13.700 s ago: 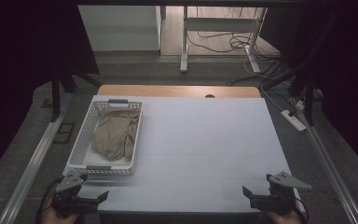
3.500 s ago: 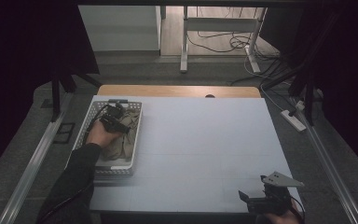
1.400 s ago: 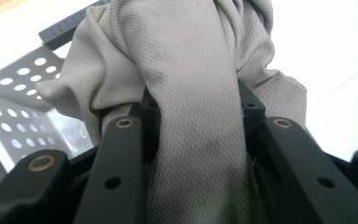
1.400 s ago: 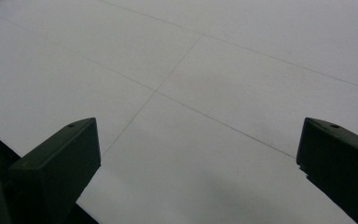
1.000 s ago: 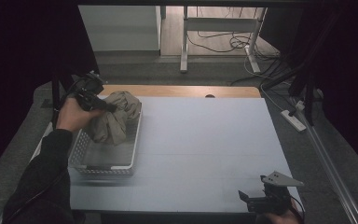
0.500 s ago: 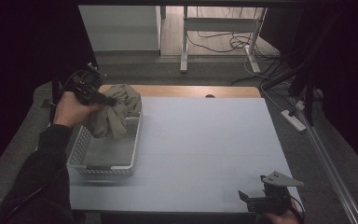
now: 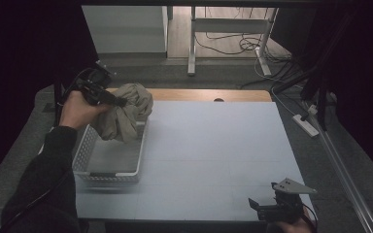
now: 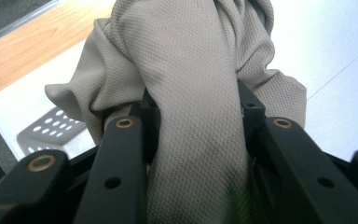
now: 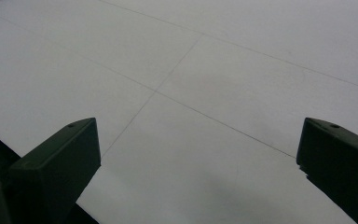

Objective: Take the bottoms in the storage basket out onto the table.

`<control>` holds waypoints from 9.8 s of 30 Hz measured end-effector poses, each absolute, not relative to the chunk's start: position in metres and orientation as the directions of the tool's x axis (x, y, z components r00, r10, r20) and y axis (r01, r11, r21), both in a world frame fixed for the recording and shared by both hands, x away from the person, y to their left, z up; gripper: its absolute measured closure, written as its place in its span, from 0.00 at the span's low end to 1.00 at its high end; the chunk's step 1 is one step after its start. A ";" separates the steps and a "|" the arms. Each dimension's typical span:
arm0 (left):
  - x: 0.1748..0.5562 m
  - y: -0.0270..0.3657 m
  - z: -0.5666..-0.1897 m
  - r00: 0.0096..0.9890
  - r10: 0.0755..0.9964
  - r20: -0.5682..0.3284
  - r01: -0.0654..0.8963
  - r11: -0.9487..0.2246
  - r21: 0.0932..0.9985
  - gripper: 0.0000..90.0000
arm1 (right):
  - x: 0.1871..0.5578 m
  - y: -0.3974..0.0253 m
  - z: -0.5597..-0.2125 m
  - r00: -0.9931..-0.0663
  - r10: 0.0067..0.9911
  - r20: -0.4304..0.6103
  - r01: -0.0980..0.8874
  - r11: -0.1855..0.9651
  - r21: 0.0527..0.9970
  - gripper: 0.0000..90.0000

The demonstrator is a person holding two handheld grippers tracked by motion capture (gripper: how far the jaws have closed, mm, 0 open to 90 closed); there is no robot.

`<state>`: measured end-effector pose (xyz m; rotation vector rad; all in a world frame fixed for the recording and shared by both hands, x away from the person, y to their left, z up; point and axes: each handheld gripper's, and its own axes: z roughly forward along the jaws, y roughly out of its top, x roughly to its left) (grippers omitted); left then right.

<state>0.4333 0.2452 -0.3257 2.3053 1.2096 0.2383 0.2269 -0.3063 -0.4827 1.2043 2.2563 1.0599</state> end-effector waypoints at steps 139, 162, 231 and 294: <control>0.457 0.053 -0.447 0.820 0.558 -0.126 0.525 -0.648 0.552 0.70 | 0.225 -0.308 -0.482 -0.575 0.817 0.031 0.534 0.346 0.772 0.00; 0.460 0.042 -0.481 0.810 0.564 -0.161 0.559 -0.659 0.504 0.65 | 0.225 -0.307 -0.482 -0.580 0.814 0.025 0.530 0.353 0.771 0.00; 0.441 0.050 -0.459 0.832 0.542 -0.117 0.475 -0.589 0.654 0.00 | 0.225 -0.307 -0.482 -0.581 0.814 0.022 0.532 0.359 0.767 0.00; 0.387 0.125 -0.444 0.830 0.523 -0.196 0.462 -0.446 0.766 0.00 | 0.226 -0.306 -0.482 -0.577 0.817 0.018 0.535 0.361 0.764 0.00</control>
